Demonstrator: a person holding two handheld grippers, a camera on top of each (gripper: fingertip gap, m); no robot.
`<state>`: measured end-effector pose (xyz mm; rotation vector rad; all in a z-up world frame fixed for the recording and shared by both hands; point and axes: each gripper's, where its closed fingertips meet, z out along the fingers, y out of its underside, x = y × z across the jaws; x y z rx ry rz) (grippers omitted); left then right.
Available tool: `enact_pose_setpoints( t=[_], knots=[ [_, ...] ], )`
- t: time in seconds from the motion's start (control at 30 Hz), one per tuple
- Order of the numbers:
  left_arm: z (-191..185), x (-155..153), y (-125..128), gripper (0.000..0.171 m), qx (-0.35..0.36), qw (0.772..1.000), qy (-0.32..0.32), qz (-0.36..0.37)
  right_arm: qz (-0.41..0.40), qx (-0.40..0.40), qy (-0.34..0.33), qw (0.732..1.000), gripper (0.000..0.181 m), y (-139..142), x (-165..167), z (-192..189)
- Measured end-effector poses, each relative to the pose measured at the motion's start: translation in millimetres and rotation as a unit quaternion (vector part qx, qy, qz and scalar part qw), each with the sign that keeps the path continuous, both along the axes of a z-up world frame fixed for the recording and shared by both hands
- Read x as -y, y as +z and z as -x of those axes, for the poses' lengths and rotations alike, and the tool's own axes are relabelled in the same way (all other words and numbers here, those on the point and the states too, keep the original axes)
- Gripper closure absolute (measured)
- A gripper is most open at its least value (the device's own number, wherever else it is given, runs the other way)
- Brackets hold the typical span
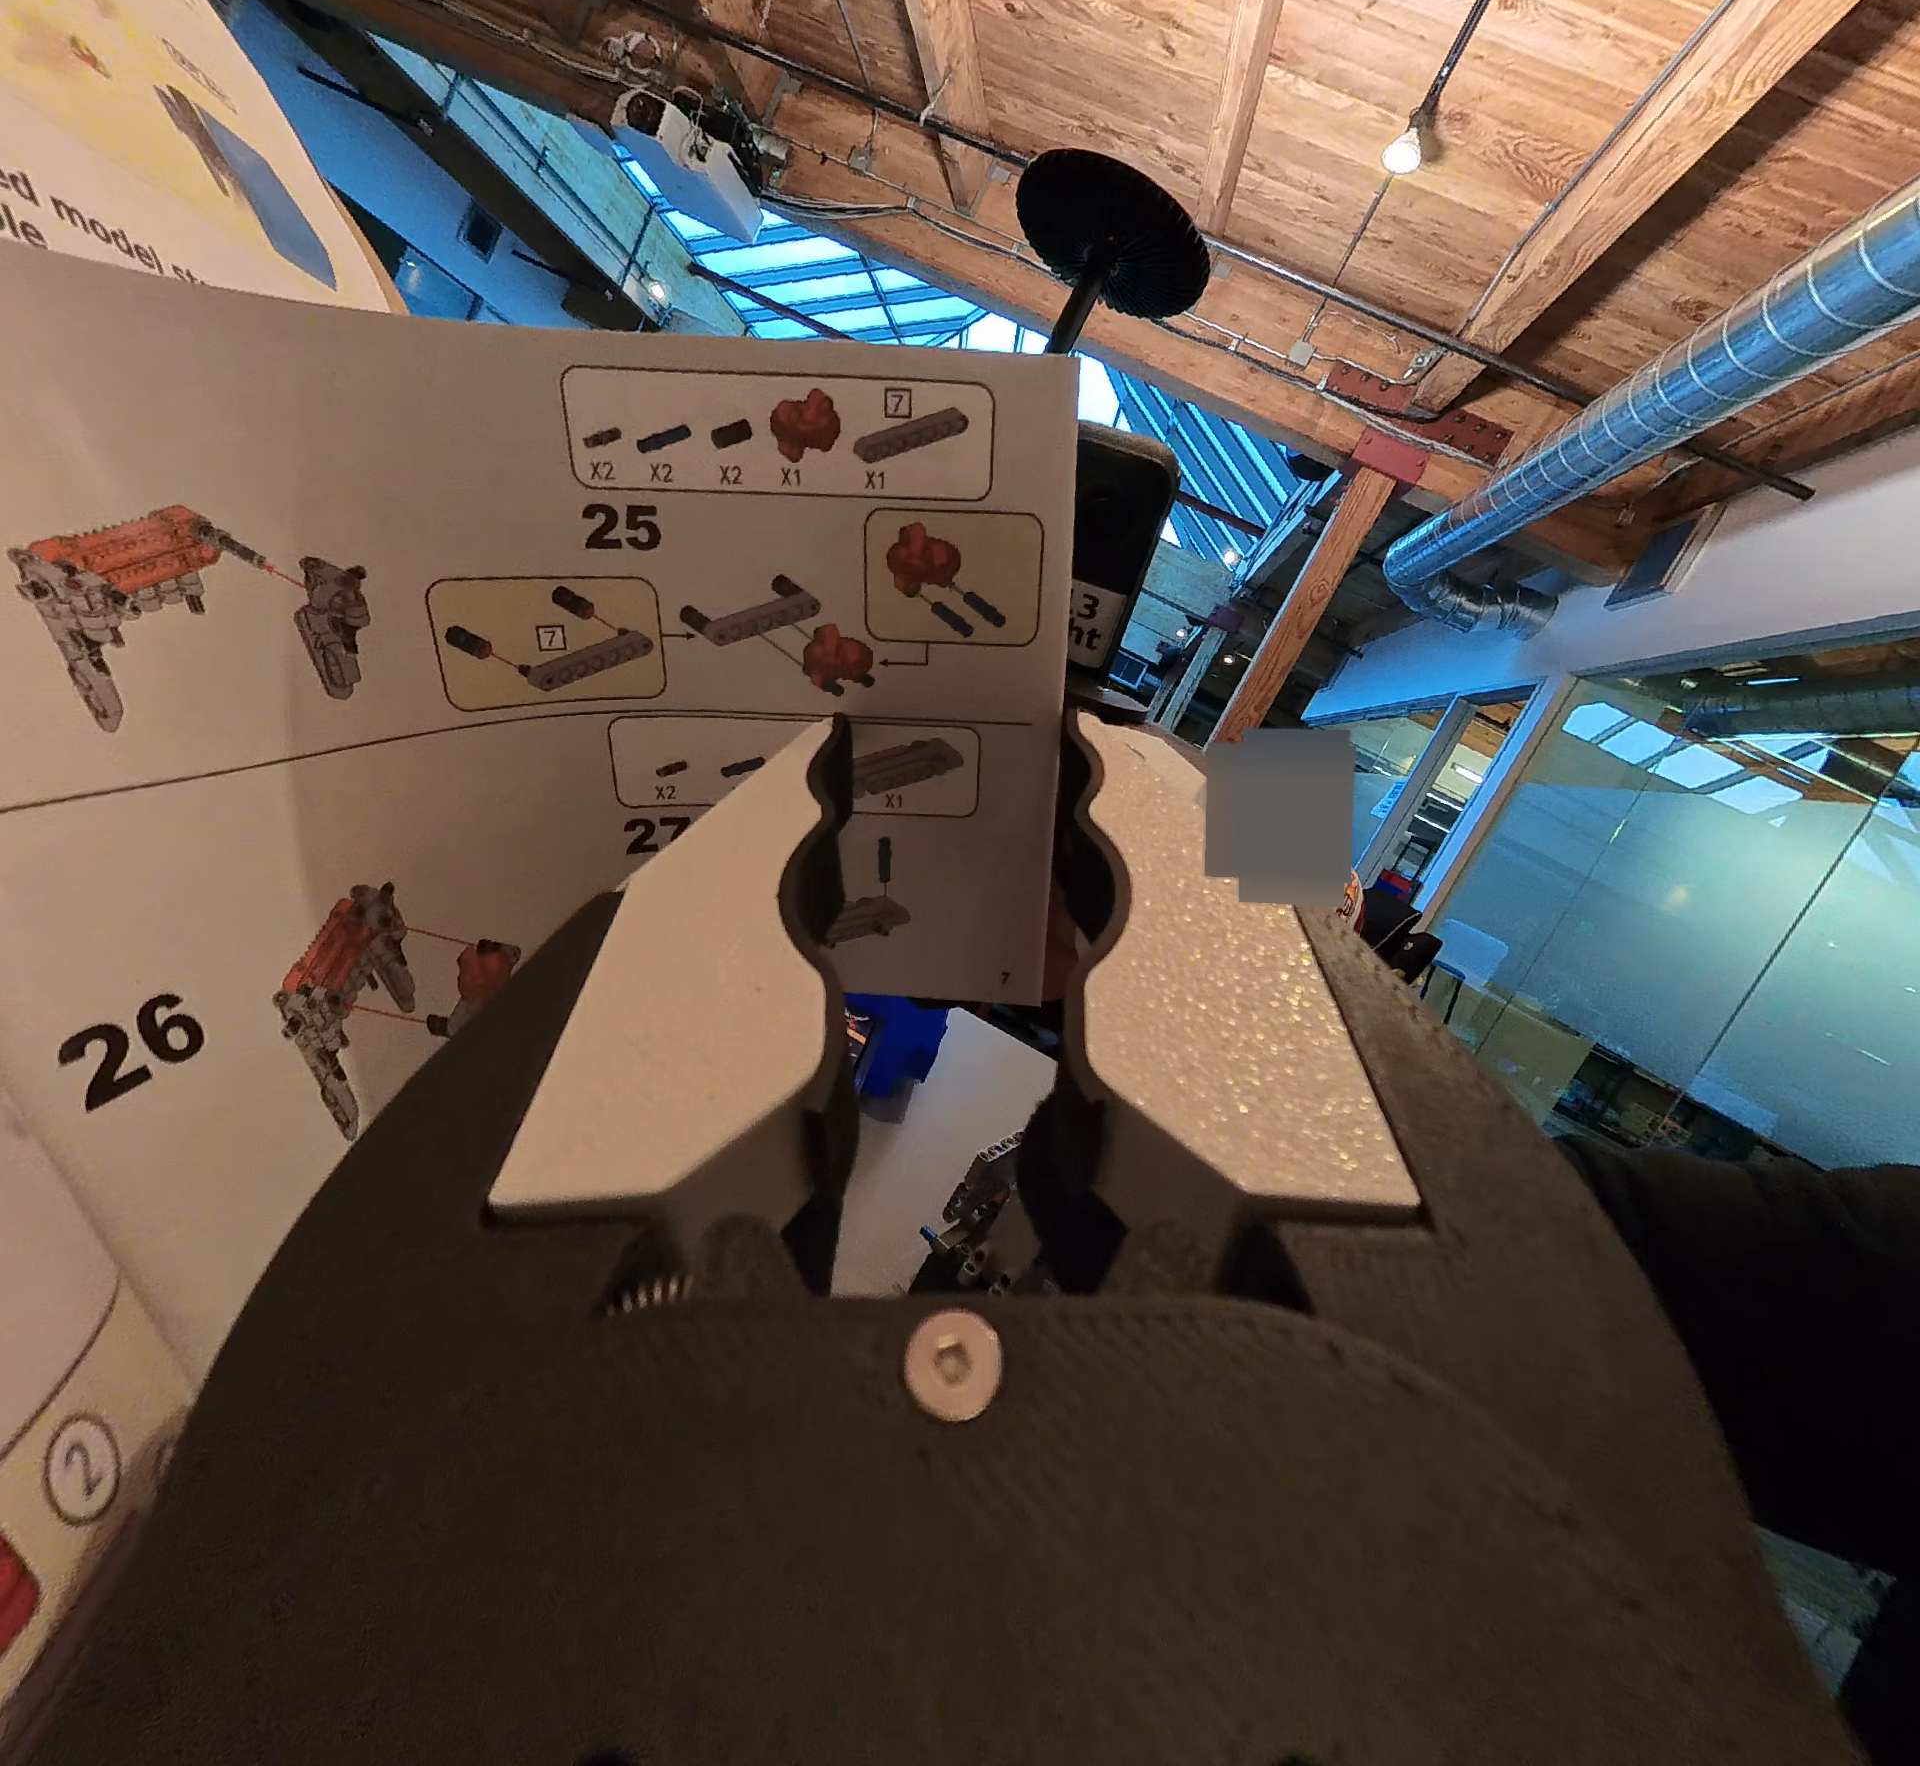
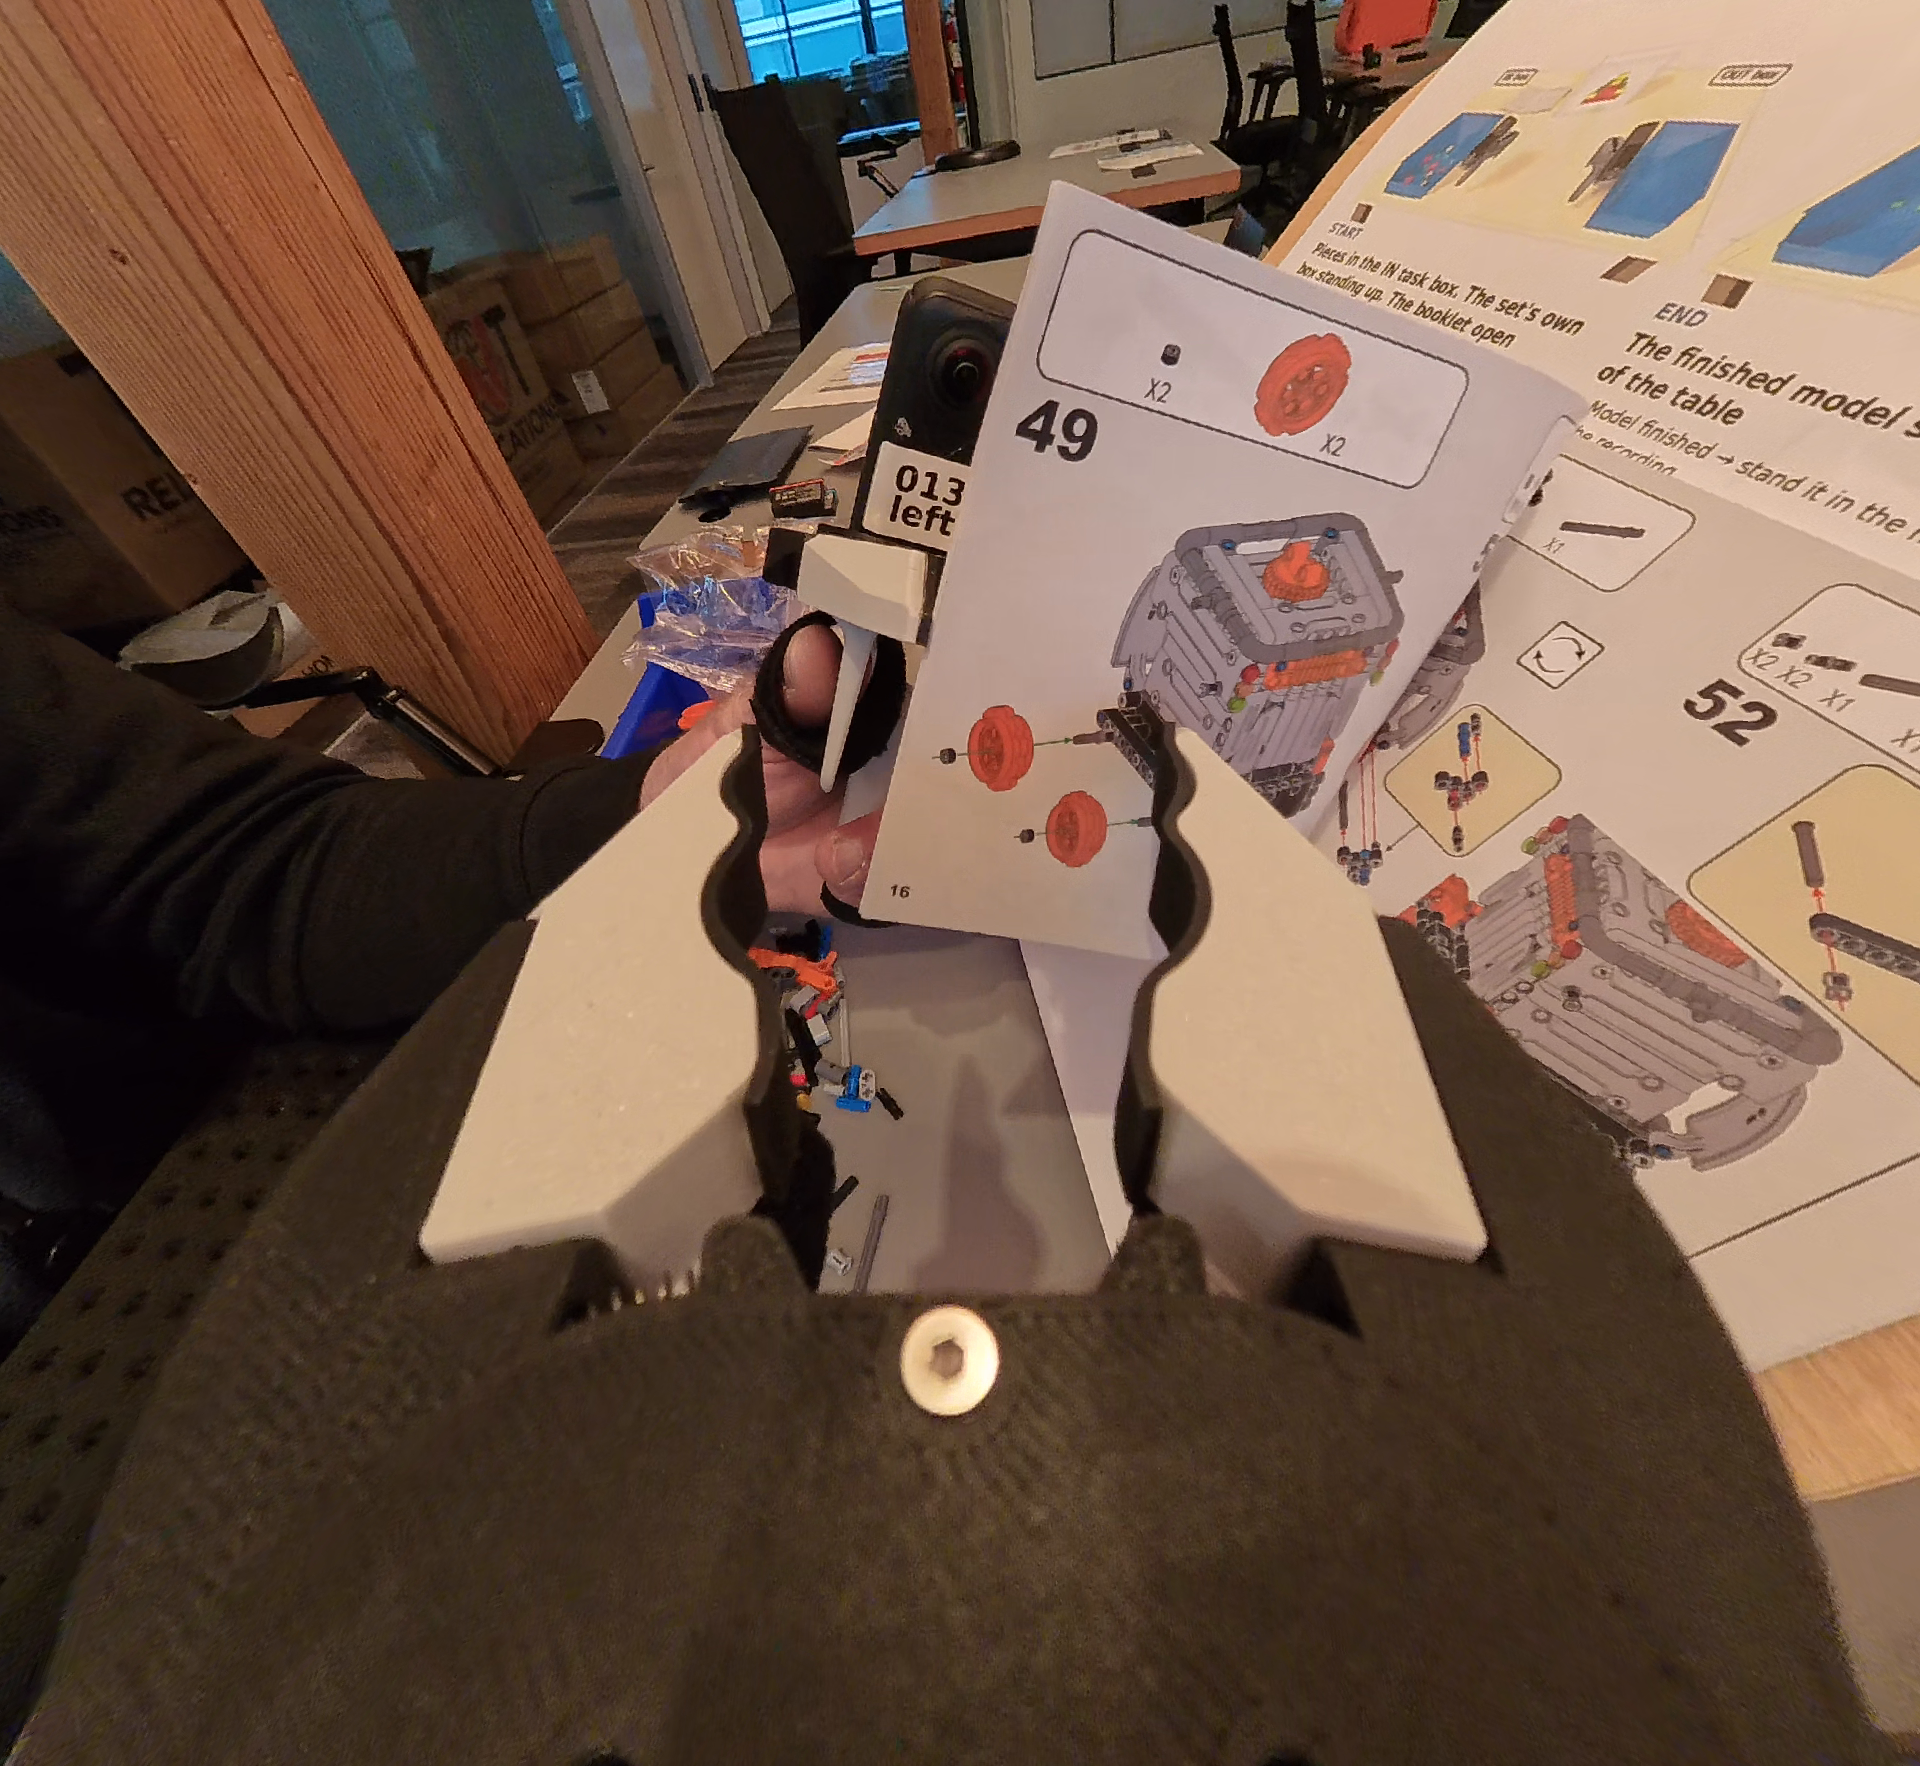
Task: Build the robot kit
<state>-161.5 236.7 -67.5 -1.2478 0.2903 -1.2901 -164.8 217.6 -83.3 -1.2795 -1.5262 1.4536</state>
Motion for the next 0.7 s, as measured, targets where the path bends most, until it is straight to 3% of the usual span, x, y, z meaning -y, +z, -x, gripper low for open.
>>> enact_pose_setpoints(
  t=[0.27,0.7],
  knots=[
    [1.5,0.8,0.5,0.136,0.003,1.0,-0.004,-0.001,0.0,0.0,0.0,1.0,0.108,-0.2,-0.2,1.1],
    [3.2,4.1,3.8,0.157,0.019,1.0,-0.01,-0.009,0.002,0.002,-0.001,1.0,0.107,-1.8,-1.3,2.9]
  ],
)
